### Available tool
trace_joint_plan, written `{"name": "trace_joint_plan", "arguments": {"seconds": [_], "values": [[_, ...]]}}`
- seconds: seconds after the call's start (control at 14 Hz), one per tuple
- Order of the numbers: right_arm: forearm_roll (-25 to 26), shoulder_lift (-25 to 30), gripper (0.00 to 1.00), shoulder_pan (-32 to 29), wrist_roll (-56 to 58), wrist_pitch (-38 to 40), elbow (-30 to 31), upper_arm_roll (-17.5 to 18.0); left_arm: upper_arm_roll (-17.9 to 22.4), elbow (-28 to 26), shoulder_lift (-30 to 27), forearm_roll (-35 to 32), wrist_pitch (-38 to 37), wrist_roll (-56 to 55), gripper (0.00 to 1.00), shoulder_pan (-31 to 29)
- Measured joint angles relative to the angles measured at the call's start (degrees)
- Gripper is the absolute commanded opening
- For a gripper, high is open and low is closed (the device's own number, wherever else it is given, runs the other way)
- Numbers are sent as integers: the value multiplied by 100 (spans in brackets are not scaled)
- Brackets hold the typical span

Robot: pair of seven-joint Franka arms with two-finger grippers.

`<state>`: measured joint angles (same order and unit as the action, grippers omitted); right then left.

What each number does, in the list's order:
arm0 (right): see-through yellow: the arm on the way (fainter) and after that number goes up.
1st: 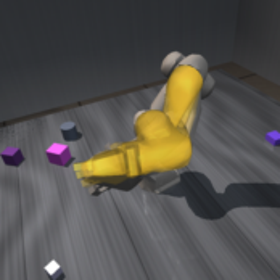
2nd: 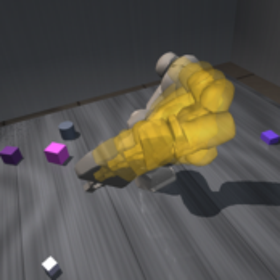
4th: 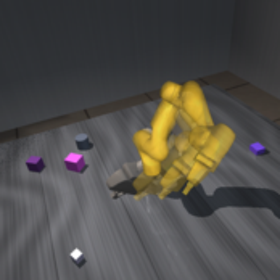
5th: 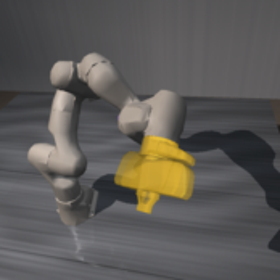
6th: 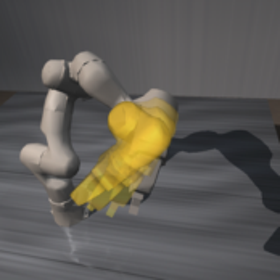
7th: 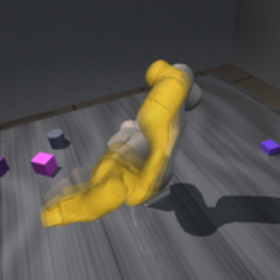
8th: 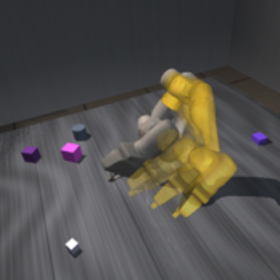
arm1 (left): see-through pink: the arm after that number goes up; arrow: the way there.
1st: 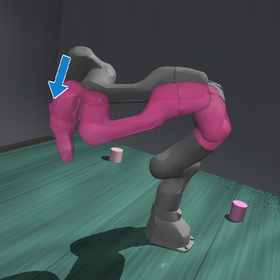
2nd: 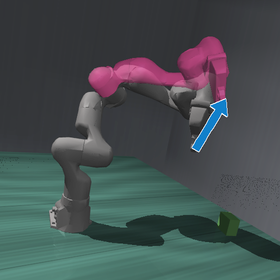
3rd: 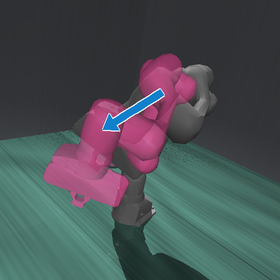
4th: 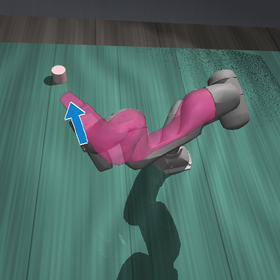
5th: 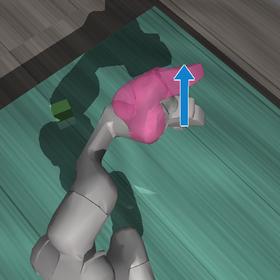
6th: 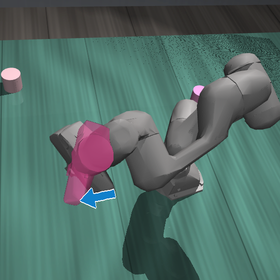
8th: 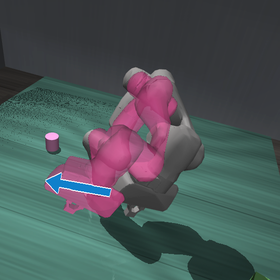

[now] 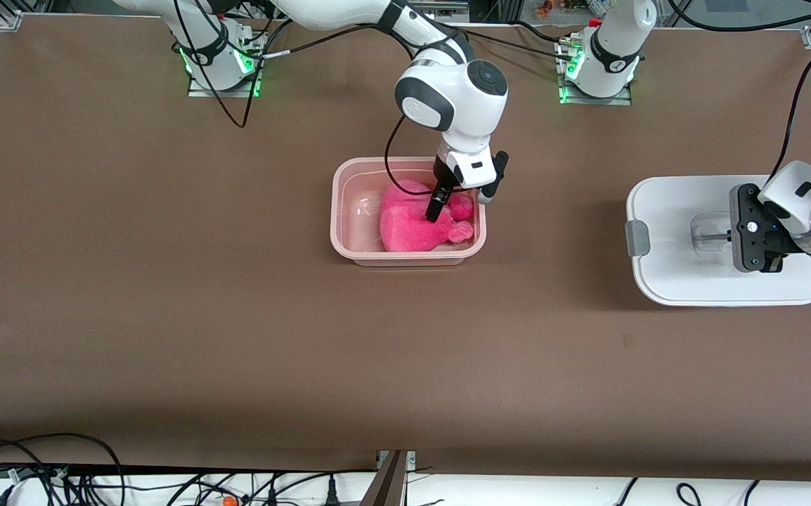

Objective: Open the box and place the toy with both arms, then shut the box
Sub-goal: 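Release the toy and raise the right gripper while the left gripper carries the lid back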

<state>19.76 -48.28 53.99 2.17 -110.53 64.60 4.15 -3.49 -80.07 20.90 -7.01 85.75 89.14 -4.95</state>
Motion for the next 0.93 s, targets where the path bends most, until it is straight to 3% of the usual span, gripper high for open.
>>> {"name": "trace_joint_plan", "arguments": {"seconds": [0.21, 0.43, 0.57, 0.79, 0.93], "values": [[-7, 298, 100, -217, -62, 472, -248, -256, -99, 1, 0, 26, 0, 0, 0, 49], [-260, 988, 100, -1086, -42, 952, -330, -316, -179, 2, 0, 194, 0, 0, 0, 381], [-767, 1530, 100, -1422, -58, 1549, -330, -584, -294, 4, 0, 338, 4, -22, 0, 766], [-1987, 2272, 100, -1930, -67, 2119, -116, -1125, -377, 3, 58, 647, 51, -695, 0, 1585], [-2160, 2856, 100, -2059, -92, 2237, 479, -1411, -402, 1, 185, 787, 335, -1528, 0, 2168]]}}
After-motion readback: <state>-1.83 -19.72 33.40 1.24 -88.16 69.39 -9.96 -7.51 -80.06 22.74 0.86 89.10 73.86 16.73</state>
